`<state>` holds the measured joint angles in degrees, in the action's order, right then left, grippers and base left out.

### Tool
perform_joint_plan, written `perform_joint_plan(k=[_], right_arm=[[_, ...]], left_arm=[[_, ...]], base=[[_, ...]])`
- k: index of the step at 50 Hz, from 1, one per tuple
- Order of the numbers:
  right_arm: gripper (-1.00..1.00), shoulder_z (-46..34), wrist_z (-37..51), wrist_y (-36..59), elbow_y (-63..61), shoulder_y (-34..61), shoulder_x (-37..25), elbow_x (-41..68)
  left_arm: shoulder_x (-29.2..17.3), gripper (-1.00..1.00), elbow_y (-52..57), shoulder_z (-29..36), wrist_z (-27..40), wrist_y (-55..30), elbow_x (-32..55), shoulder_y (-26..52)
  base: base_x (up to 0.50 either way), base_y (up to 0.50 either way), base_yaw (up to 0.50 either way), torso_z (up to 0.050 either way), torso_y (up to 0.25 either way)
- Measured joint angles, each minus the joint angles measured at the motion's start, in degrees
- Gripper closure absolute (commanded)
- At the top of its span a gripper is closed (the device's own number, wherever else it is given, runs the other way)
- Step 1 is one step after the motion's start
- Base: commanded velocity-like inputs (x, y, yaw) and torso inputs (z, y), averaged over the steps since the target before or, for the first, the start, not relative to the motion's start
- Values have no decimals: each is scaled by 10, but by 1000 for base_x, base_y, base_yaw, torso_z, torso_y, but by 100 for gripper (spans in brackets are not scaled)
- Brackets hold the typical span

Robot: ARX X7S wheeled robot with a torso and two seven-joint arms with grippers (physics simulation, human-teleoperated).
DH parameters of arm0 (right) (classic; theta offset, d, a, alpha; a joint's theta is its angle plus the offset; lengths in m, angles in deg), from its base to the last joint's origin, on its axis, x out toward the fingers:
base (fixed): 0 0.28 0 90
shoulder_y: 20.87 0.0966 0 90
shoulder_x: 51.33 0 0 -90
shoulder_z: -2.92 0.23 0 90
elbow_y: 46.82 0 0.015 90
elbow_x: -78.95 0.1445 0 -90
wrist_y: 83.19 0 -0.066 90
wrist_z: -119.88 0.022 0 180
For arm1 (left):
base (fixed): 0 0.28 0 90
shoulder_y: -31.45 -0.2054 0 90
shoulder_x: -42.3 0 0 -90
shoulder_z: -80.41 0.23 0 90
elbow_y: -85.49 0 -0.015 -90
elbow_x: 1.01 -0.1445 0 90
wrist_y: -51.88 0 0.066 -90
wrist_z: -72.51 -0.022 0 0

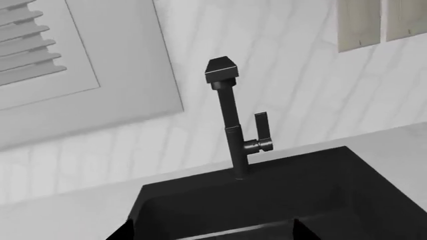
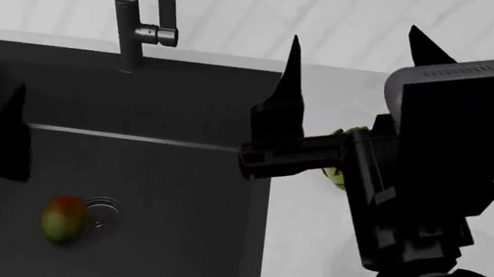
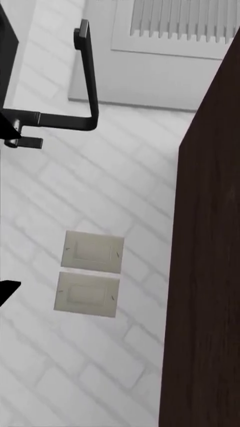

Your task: Pick the mango from the sink and place it on the plate located on the counter

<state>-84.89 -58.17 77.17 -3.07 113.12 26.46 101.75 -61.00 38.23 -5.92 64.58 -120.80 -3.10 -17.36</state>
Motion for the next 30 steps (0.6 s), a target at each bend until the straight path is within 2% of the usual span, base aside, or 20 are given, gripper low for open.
perform_joint_plan(k=[11, 26, 30], right_arm=[[-100, -4, -11, 10, -8, 0, 4, -20], [-100, -9, -9, 12, -9, 0, 1, -27], [-100, -9, -9, 13, -9, 0, 0, -27]], left_arm=[[14, -100, -30, 13, -36, -18, -35, 11], [20, -100, -46, 17, -47, -11, -46, 8], [20, -100, -49, 20, -49, -17, -47, 11]], base=[[0, 0, 0, 0, -7], [-1, 0, 0, 0, -241], [0, 0, 0, 0, 0]])
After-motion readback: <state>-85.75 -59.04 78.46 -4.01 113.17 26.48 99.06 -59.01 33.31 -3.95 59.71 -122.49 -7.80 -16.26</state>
